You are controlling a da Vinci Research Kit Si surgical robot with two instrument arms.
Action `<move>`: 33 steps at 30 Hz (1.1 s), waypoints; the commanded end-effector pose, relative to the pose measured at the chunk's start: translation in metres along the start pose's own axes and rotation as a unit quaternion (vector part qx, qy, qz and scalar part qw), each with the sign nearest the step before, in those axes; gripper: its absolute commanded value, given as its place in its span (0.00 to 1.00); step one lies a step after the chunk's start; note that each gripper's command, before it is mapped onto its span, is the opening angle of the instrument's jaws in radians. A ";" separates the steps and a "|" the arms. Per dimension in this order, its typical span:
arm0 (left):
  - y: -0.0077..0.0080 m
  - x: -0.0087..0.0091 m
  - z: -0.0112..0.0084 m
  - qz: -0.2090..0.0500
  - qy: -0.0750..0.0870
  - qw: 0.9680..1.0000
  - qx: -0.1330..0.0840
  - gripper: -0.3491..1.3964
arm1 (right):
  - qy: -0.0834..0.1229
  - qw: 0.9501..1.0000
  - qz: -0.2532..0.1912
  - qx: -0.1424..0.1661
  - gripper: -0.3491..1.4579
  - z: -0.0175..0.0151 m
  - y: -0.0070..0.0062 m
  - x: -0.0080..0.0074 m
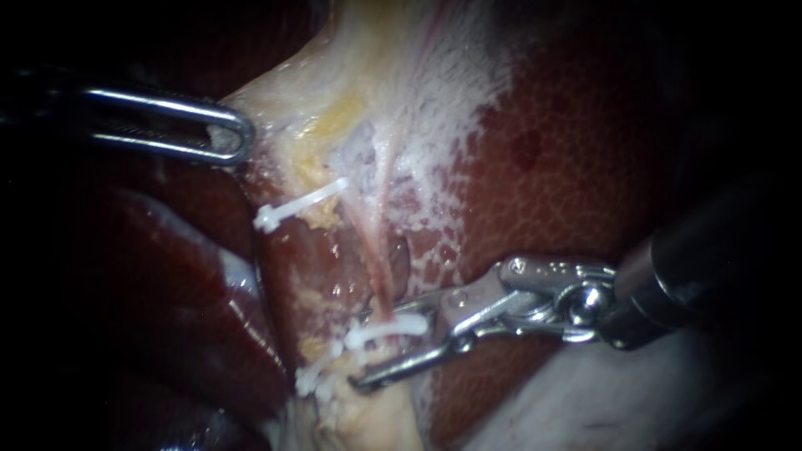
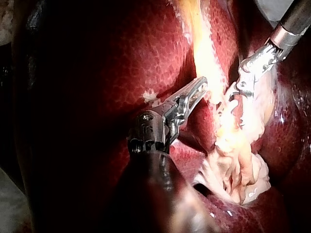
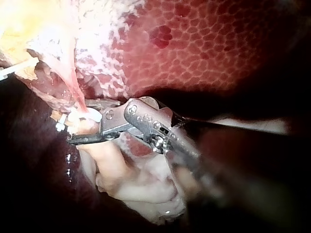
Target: Going back first clip right tube
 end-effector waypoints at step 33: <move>0.0010 0.0010 0.0003 0.003 0.000 1.000 -0.001 0.00 | 0.016 0.996 -0.051 -0.066 0.52 -0.0126 -0.0020 0.0024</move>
